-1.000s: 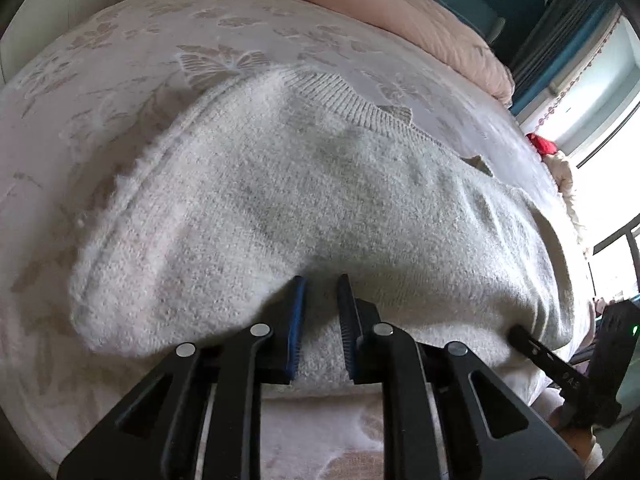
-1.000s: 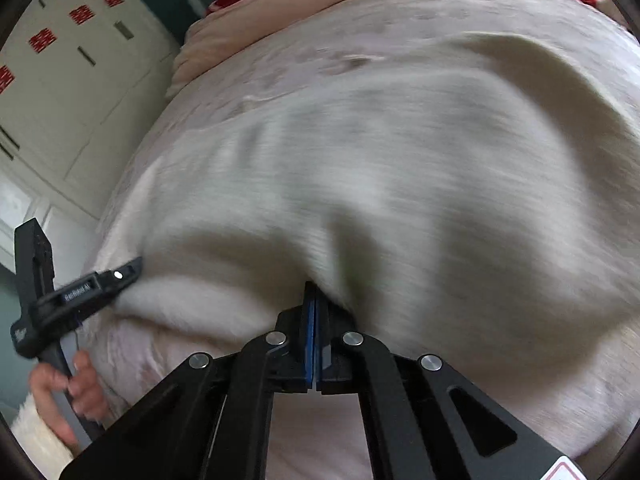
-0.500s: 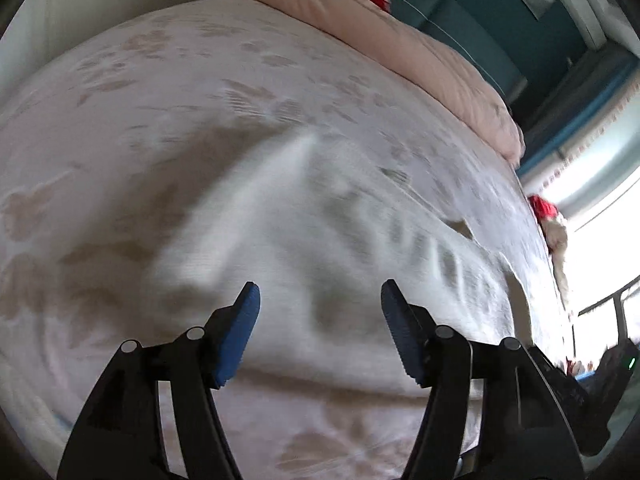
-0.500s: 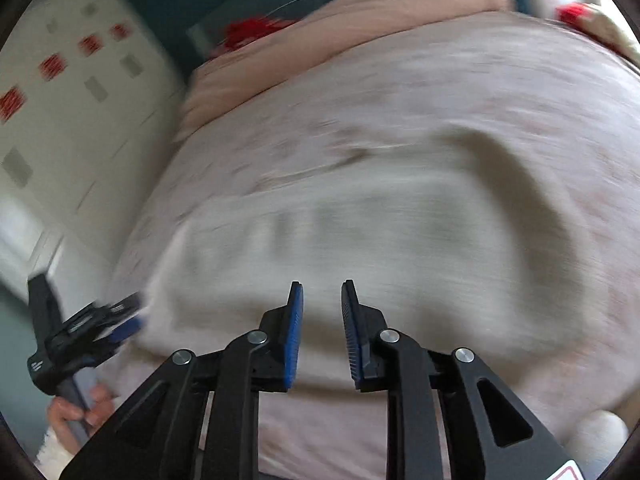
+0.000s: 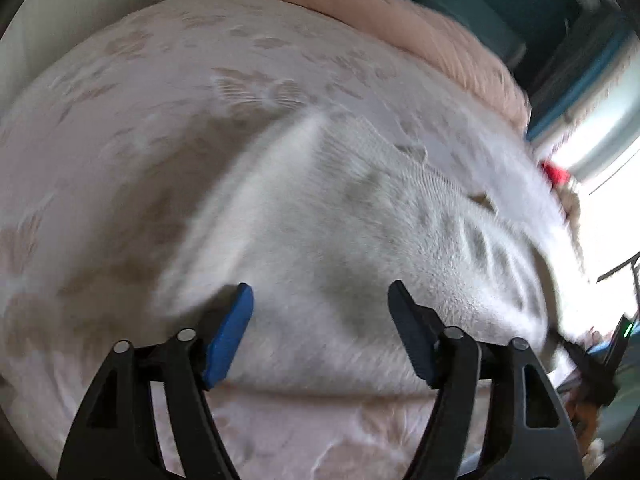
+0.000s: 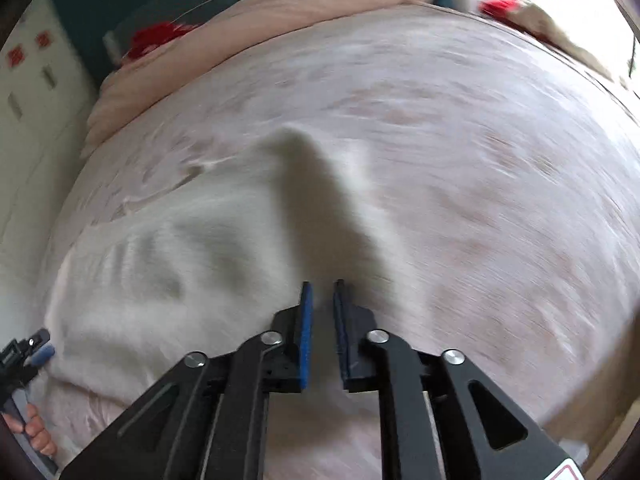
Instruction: Fold small clothes
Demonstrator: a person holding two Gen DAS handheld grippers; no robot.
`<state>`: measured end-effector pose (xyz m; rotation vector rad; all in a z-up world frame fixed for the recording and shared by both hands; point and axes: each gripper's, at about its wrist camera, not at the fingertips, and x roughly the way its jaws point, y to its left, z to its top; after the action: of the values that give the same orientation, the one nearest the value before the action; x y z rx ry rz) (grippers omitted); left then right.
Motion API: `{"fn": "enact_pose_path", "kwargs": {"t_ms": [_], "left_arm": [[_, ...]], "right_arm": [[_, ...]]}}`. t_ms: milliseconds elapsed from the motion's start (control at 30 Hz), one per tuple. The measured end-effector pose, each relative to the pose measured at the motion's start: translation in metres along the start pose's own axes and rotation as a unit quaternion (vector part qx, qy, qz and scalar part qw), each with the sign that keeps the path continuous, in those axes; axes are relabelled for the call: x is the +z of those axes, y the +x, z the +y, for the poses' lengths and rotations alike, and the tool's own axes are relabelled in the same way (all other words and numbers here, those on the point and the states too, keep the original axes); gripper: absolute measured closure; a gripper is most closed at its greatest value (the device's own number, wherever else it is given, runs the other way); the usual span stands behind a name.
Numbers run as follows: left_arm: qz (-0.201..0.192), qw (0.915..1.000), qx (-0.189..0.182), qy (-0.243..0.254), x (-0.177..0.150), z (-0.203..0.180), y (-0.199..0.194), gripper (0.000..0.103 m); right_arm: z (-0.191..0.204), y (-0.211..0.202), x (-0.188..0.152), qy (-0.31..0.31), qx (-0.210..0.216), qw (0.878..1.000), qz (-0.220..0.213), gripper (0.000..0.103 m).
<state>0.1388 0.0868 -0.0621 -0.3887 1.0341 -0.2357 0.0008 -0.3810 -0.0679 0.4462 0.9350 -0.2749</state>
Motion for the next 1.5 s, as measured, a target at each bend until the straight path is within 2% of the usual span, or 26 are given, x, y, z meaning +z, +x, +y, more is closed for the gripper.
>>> {"fn": "enact_pose_path", "kwargs": {"t_ms": [33,100,167,233,333,467,500,533,567,633,700,800,900,967,1000,1067,1133,1167,1200,1233,1267,1300,1367,1433,1500], "left_arm": [[-0.003,0.9997,-0.006,-0.022,-0.005,0.012,-0.008,0.031],[-0.019,0.9973,-0.005,-0.070,-0.014,0.030,-0.022,0.014],[-0.067,0.9861,-0.002,-0.152,-0.031,0.053,-0.043,0.009],[-0.082,0.9758,-0.015,-0.202,-0.041,0.067,-0.046,0.007],[-0.034,0.9731,-0.023,-0.227,-0.039,0.071,-0.019,0.007],[-0.042,0.9725,-0.018,-0.228,-0.025,0.057,0.002,0.008],[-0.045,0.9720,-0.021,-0.230,-0.020,0.054,0.005,0.034],[-0.037,0.9725,-0.032,-0.228,-0.014,0.052,0.008,0.056],[-0.022,0.9744,-0.026,-0.222,-0.008,0.049,0.009,0.076],[-0.033,0.9743,-0.031,-0.221,-0.003,0.047,-0.006,0.079],[-0.043,0.9781,-0.039,-0.200,0.002,0.043,-0.032,0.082],[-0.044,0.9815,-0.040,-0.182,-0.006,0.045,-0.074,0.088],[-0.025,0.9862,-0.005,-0.164,-0.028,0.057,-0.091,0.088],[0.011,0.9881,0.019,-0.152,-0.048,0.066,-0.070,0.087],[0.019,0.9879,0.025,-0.152,-0.054,0.066,-0.062,0.086],[0.026,0.9887,0.047,-0.140,-0.062,0.065,-0.048,0.082],[0.012,0.9900,0.046,-0.133,-0.060,0.060,-0.054,0.080],[0.004,0.9909,0.042,-0.128,-0.057,0.057,-0.059,0.071],[-0.001,0.9914,0.041,-0.125,-0.054,0.055,-0.061,0.058],[-0.010,0.9917,0.041,-0.121,-0.052,0.054,-0.064,0.051],[-0.013,0.9915,0.045,-0.121,-0.052,0.055,-0.065,0.042],[-0.015,0.9907,0.053,-0.124,-0.053,0.059,-0.064,0.040],[-0.005,0.9891,0.051,-0.138,-0.057,0.065,-0.055,0.039],[0.013,0.9881,0.042,-0.147,-0.059,0.068,-0.040,0.039],[0.022,0.9882,0.048,-0.144,-0.063,0.068,-0.033,0.038]], "right_arm": [[-0.012,-0.008,-0.007,0.017,0.003,1.000,0.003,0.064],[-0.035,-0.023,-0.024,0.059,0.010,0.998,0.004,0.036],[-0.046,-0.031,-0.048,0.097,0.044,0.994,0.014,0.036],[-0.042,-0.017,-0.059,0.115,0.078,0.990,0.041,0.036],[-0.031,0.002,-0.061,0.125,0.116,0.984,0.057,0.035],[-0.011,0.028,-0.040,0.150,0.132,0.978,0.051,0.031],[-0.010,0.031,-0.036,0.162,0.130,0.977,0.049,0.035],[-0.007,0.033,-0.032,0.171,0.132,0.975,0.044,0.064],[-0.001,0.036,-0.025,0.171,0.140,0.974,0.044,0.085],[0.009,0.031,-0.013,0.160,0.152,0.975,0.038,0.086],[0.020,0.000,-0.002,0.129,0.177,0.976,0.013,0.087],[0.024,-0.037,-0.008,0.109,0.205,0.972,0.014,0.088],[0.013,-0.038,-0.038,0.089,0.177,0.978,0.057,0.086],[0.000,-0.013,-0.063,0.078,0.113,0.985,0.107,0.084],[-0.006,-0.003,-0.071,0.084,0.096,0.984,0.125,0.076],[-0.018,-0.008,-0.078,0.121,0.106,0.981,0.110,0.071],[-0.020,-0.025,-0.070,0.121,0.082,0.985,0.089,0.062],[-0.019,-0.040,-0.064,0.106,0.061,0.990,0.070,0.061],[-0.018,-0.051,-0.058,0.097,0.040,0.993,0.048,0.059],[-0.017,-0.061,-0.052,0.085,0.018,0.996,0.022,0.059],[-0.009,-0.075,-0.044,0.065,0.009,0.998,-0.008,0.059],[0.002,-0.080,-0.035,0.040,0.018,0.999,-0.021,0.061],[0.026,-0.074,-0.019,-0.005,0.031,0.999,-0.018,0.066],[0.045,-0.056,-0.012,-0.050,0.036,0.998,-0.007,0.076],[0.053,-0.016,-0.008,-0.070,0.012,0.997,0.026,0.077]]}}
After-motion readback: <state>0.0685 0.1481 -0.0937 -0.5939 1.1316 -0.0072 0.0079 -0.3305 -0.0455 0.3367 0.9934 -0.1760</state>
